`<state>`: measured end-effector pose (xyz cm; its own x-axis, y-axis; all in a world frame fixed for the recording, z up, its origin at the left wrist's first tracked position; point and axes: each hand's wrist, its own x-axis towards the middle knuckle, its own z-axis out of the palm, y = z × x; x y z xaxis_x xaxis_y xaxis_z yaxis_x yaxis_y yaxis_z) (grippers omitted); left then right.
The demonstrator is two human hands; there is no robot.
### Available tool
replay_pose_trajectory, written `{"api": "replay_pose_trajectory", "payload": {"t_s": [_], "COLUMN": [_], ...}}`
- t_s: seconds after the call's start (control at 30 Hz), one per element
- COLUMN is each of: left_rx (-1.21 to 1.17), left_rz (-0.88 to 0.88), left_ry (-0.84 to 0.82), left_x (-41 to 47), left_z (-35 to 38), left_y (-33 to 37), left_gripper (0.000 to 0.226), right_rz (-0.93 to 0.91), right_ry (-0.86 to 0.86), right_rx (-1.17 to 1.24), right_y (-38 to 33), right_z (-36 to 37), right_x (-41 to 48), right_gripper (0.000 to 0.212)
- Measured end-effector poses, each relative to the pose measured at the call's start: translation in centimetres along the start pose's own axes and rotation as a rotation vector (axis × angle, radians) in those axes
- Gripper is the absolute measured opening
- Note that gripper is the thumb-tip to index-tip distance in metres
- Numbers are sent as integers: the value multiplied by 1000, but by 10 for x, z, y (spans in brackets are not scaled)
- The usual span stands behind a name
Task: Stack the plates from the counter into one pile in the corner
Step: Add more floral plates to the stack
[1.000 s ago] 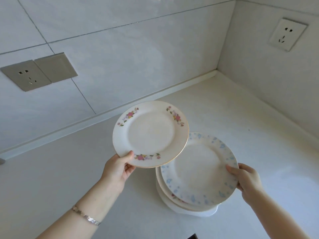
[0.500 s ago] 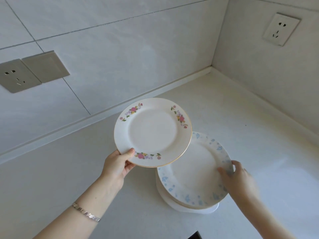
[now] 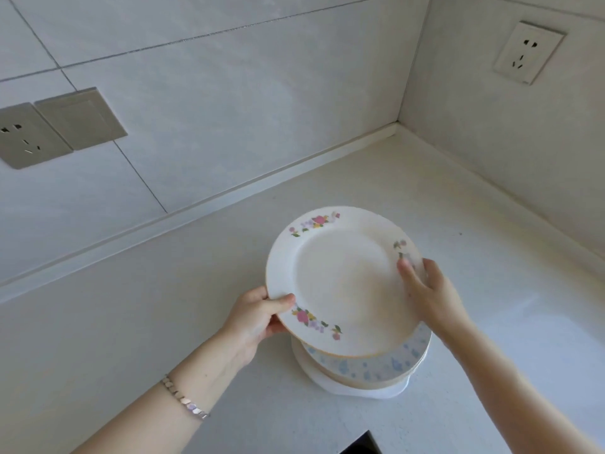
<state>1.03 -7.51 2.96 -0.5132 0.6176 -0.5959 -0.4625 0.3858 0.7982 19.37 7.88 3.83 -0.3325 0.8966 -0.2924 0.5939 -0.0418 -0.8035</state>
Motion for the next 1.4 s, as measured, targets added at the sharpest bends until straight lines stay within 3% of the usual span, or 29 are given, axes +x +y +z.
{"api": "replay_pose_trajectory", "payload": {"t_s": [0.07, 0.2, 0.3, 0.53, 0.63, 0.7, 0.8, 0.87, 0.93, 1.03, 1.13, 1.27, 1.4], "left_rx": [83, 484, 724, 1133, 1230, 1281, 910, 556, 377, 228, 83, 40, 292], "left_rz": [-35, -10, -8, 27, 76, 170, 250, 230, 183, 176, 117, 76, 90], "left_ry": [-49, -46, -34, -1, 49, 144, 135, 21, -29, 1, -15, -82, -43], "left_x": [0, 6, 11, 9, 9, 13, 30, 38, 40, 41, 43, 47, 52], "left_z": [10, 18, 18, 12, 10, 9, 12, 19, 28, 34, 34, 28, 28], "left_y": [-1, -10, -16, -21, -23, -25, -30, -31, -31, -36, -40, -41, -34], "left_gripper": [10, 17, 21, 31, 37, 34, 26, 41, 50, 47, 43, 38, 42], "right_rz": [38, 138, 154, 161, 144, 106, 128, 187, 230, 237, 246, 251, 258], "right_ry": [73, 101, 128, 89, 104, 110, 93, 85, 91, 92, 34, 9, 54], "right_rx": [-96, -239, -299, -601, -623, -500, -102, 193, 402, 503, 540, 565, 502], "right_y": [12, 38, 49, 61, 61, 66, 73, 73, 68, 71, 74, 75, 68], "right_z": [-2, -4, 0, 10, 9, 10, 18, 23, 26, 26, 23, 22, 21], "right_x": [0, -11, -18, -26, -25, -20, -4, 3, 4, 7, 3, 0, -2], "right_gripper": [27, 43, 41, 55, 57, 61, 66, 61, 47, 33, 33, 30, 25]}}
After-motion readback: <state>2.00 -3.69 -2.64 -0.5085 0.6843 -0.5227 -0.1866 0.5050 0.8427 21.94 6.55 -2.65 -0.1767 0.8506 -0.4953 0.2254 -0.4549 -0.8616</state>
